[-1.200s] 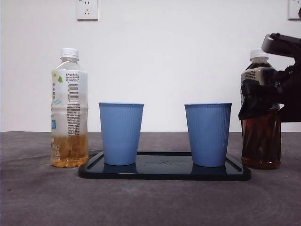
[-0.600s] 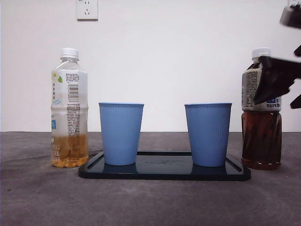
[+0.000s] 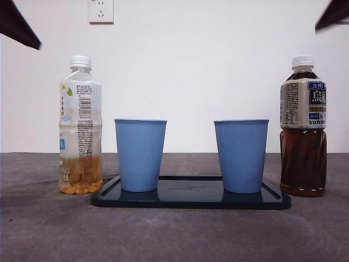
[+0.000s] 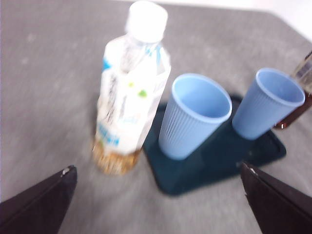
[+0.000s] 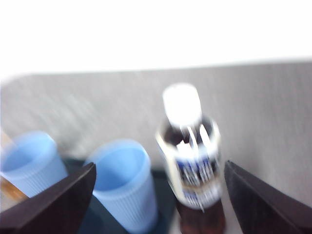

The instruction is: Pour the drink into the cup

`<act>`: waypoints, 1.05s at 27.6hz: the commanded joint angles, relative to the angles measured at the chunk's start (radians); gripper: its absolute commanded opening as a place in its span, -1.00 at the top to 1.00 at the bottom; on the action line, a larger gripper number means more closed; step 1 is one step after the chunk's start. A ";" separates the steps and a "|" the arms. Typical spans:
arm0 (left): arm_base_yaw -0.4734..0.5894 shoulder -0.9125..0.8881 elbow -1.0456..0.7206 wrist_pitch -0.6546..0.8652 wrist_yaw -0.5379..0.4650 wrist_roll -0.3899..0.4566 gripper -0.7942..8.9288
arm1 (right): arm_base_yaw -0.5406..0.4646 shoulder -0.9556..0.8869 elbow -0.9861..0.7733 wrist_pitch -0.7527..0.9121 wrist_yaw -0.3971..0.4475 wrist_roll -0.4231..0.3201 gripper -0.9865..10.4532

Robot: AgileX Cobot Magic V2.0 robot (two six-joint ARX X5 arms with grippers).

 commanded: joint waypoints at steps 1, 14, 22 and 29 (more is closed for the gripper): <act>-0.033 0.058 -0.045 0.095 -0.037 -0.017 -0.39 | 0.020 -0.024 0.063 -0.018 -0.003 0.017 0.09; -0.114 0.368 -0.108 0.457 -0.130 0.029 -0.39 | 0.034 -0.043 0.190 -0.088 -0.025 -0.036 0.09; -0.114 0.527 -0.108 0.637 -0.130 0.055 -0.39 | 0.034 -0.043 0.209 -0.099 -0.053 -0.040 0.09; -0.114 0.637 -0.107 0.746 -0.131 0.093 -0.39 | 0.034 -0.058 0.211 -0.104 -0.056 -0.040 0.09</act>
